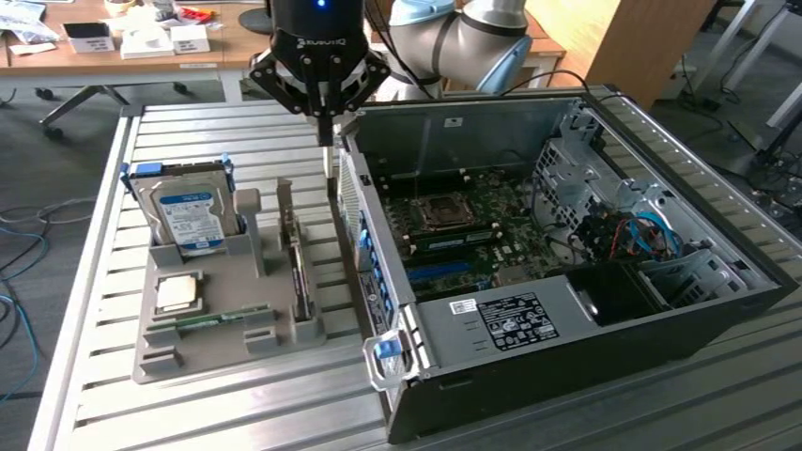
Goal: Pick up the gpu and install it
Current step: 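Reach for the gpu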
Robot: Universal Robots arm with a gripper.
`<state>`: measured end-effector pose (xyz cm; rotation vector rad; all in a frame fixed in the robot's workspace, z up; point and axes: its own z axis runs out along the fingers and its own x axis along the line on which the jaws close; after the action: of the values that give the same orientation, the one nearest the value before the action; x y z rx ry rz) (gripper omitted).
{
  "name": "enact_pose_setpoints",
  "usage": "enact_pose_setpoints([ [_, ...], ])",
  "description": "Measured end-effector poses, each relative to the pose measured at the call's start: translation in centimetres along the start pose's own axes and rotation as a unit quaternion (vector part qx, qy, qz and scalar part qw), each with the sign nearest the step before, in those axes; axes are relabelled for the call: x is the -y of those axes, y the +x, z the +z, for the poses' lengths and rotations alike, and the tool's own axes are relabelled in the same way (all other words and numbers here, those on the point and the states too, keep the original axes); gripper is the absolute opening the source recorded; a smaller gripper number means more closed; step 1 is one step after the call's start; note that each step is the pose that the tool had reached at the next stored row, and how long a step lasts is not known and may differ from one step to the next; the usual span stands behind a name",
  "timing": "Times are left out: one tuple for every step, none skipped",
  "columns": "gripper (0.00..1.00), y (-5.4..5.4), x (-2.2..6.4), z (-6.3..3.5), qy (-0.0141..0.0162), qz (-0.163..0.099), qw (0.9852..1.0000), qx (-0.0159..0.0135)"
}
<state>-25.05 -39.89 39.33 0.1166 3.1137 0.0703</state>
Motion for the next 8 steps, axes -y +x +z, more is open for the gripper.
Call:
enact_pose_setpoints([
  [0.11, 0.12, 0.01, 0.00, 0.0000, 0.000, 1.0000, 0.0000],
  [0.11, 0.24, 0.02, -0.01, 0.0000, 0.000, 1.0000, 0.0000],
  [0.11, 0.37, 0.03, -0.01, 0.0000, 0.000, 1.0000, 0.0000],
  [0.11, 0.49, 0.04, -0.01, 0.0000, 0.000, 1.0000, 0.0000],
  [0.11, 0.61, 0.04, -0.02, 0.0000, 0.000, 1.0000, 0.0000],
  [0.11, 0.72, 0.05, -0.02, 0.0000, 0.000, 1.0000, 0.0000],
  [0.11, 0.81, 0.06, -0.02, 0.0000, 0.000, 1.0000, 0.0000],
  [0.11, 0.89, 0.06, -0.02, 0.0000, 0.000, 1.0000, 0.0000],
])
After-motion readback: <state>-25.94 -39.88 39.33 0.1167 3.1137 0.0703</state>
